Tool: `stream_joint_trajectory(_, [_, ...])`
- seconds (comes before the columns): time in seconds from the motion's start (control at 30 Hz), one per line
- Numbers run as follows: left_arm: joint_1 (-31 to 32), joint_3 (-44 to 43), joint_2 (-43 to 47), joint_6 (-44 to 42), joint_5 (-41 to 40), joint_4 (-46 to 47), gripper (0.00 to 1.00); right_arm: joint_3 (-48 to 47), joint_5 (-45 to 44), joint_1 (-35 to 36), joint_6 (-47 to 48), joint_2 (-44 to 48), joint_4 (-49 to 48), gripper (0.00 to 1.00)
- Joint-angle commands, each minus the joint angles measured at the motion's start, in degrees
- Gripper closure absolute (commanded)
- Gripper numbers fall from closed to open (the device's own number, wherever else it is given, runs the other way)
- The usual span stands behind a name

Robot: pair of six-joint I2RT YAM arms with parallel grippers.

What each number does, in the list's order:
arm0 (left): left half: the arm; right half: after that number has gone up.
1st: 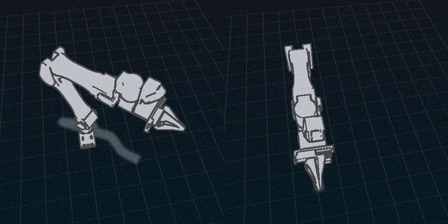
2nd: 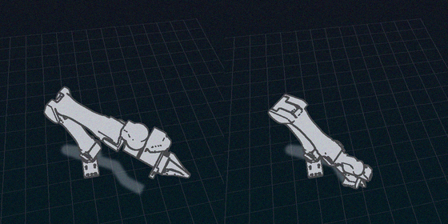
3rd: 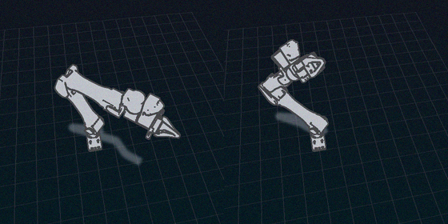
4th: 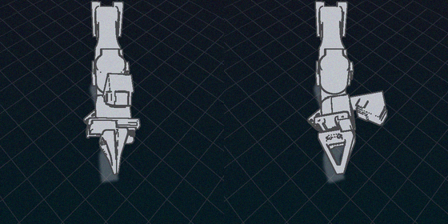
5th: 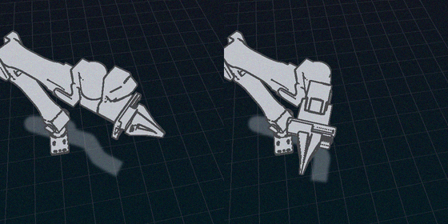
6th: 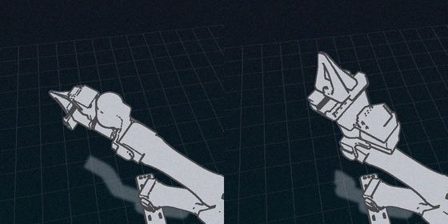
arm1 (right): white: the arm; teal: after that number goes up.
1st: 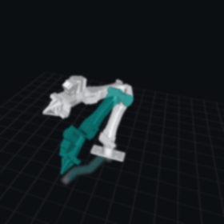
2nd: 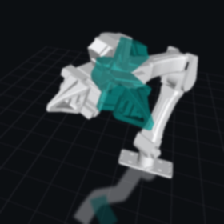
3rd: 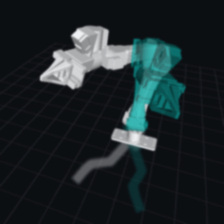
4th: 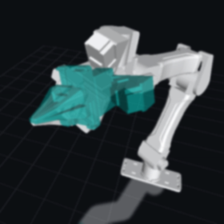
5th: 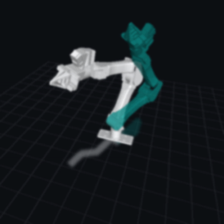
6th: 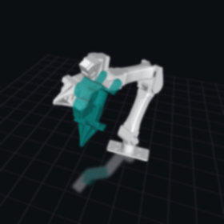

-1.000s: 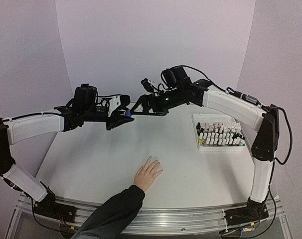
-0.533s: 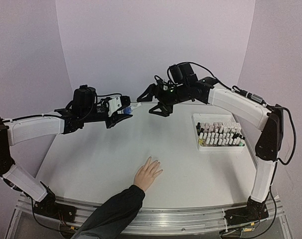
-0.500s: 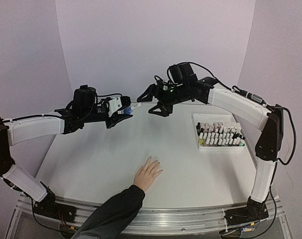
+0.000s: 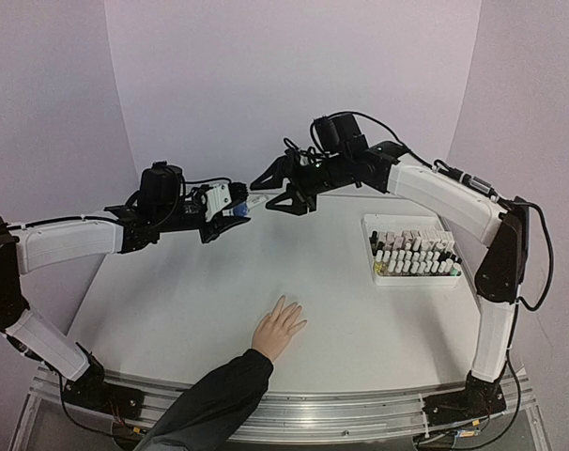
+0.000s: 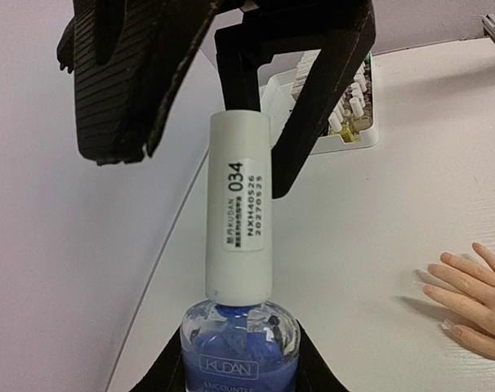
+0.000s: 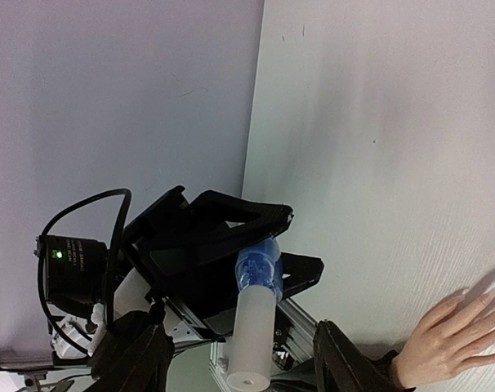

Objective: Paint the nails
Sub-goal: Open the cap of the nail polish bottle.

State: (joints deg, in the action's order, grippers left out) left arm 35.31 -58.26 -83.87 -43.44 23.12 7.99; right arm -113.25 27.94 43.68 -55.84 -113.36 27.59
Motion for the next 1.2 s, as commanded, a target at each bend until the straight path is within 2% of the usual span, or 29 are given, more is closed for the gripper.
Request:
stream_joint_trajectory(0.0, [0.20,-2.56,-0.68,1.00,-0.57,1.03,1.00,1.14,1.04,0.48,-0.69,0.52,0.23,0.49])
stream_joint_trajectory(0.13, [0.20,-2.54,-0.68,0.90,0.19,0.97,1.00,-0.19,1.51,0.71,-0.34,-0.85,0.36,0.52])
stream_joint_trajectory(0.33, [0.22,-2.75,-0.68,0.46,0.56,0.63,1.00,-1.22,2.31,0.71,0.18,-2.25,0.62,0.73])
stream_joint_trajectory(0.47, [0.20,-2.74,-0.68,0.47,0.50,0.45,1.00,-1.40,2.87,0.71,0.18,-2.56,0.67,0.82])
stream_joint_trajectory(0.6, [0.24,-2.35,-0.40,0.27,0.97,0.45,1.00,-1.35,2.50,0.71,0.63,-2.94,0.78,0.81])
stream_joint_trajectory(0.67, [0.20,-2.19,-0.26,0.06,1.01,0.46,1.00,-1.36,2.35,0.68,0.64,-3.20,0.80,0.72])
stream_joint_trajectory(0.73, [0.20,-2.05,-0.13,-0.14,1.06,0.45,1.00,-1.58,1.97,0.71,0.75,-3.35,0.80,0.71])
stream_joint_trajectory(0.93, [0.21,-2.06,0.02,0.10,1.13,0.45,1.00,-2.79,2.36,0.71,0.89,-3.80,0.80,0.87])
stream_joint_trajectory(1.03, [0.20,-2.06,0.04,0.40,1.44,0.14,1.00,-2.45,2.51,0.71,1.36,-3.58,0.84,1.00])
stream_joint_trajectory(1.17, [0.16,-3.03,0.23,2.51,5.14,-3.29,1.00,-3.28,5.28,0.71,7.61,-3.28,0.97,1.00])
